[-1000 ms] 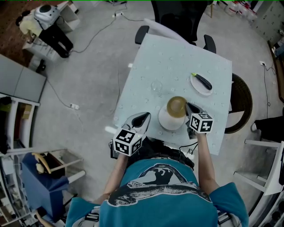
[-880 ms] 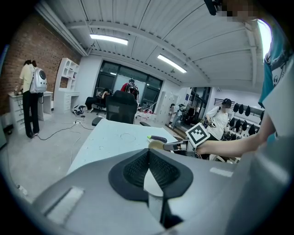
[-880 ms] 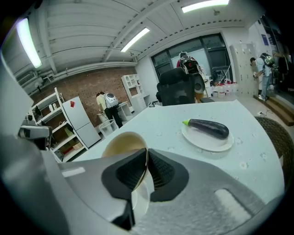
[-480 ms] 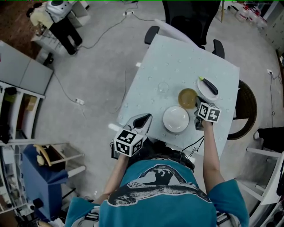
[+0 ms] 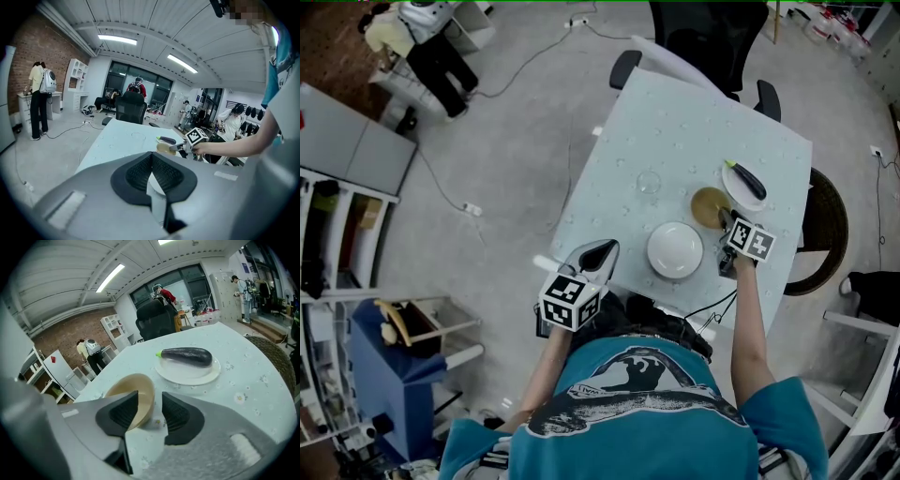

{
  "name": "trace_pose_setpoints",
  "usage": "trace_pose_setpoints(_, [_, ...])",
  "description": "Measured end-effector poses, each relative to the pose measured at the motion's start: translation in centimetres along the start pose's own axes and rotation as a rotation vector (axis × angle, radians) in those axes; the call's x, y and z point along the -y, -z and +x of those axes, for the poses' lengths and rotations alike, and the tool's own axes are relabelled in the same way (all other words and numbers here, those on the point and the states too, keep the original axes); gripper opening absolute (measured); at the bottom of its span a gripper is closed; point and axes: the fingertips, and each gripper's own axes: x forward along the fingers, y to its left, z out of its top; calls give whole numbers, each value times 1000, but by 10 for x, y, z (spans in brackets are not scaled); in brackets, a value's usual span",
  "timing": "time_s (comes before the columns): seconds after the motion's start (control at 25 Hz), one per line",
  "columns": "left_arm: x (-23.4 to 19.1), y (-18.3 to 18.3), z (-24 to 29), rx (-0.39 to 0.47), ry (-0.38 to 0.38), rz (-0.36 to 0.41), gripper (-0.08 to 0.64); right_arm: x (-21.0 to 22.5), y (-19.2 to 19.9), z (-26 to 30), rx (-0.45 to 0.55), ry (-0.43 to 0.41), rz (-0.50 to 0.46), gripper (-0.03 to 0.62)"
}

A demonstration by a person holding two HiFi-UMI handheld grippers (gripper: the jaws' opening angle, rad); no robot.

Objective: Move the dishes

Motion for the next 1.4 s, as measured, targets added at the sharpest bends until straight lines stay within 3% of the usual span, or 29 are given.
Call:
trace_pose_setpoints(0.24, [6,3,2,-11,18,8,12,-9,4,-13,27,-23,-34,216])
trace_pose_setpoints(0.56, [22,11,10,-68,62,42,12,-33,10,-48,86,-88,-84,216])
trace_pose_setpoints(0.84, [27,30,4,-133,84,45,12,-69,40,-78,92,-160,-112,216])
trace_pose_setpoints(1.16, [25,34,-2,-122,113,38,12,-122,78,-103,63,-242,-203,216])
trace_pose_setpoints(1.4, [28,41,-23,-107,144,49,12,-160,91,-120,86,-282,-218,216])
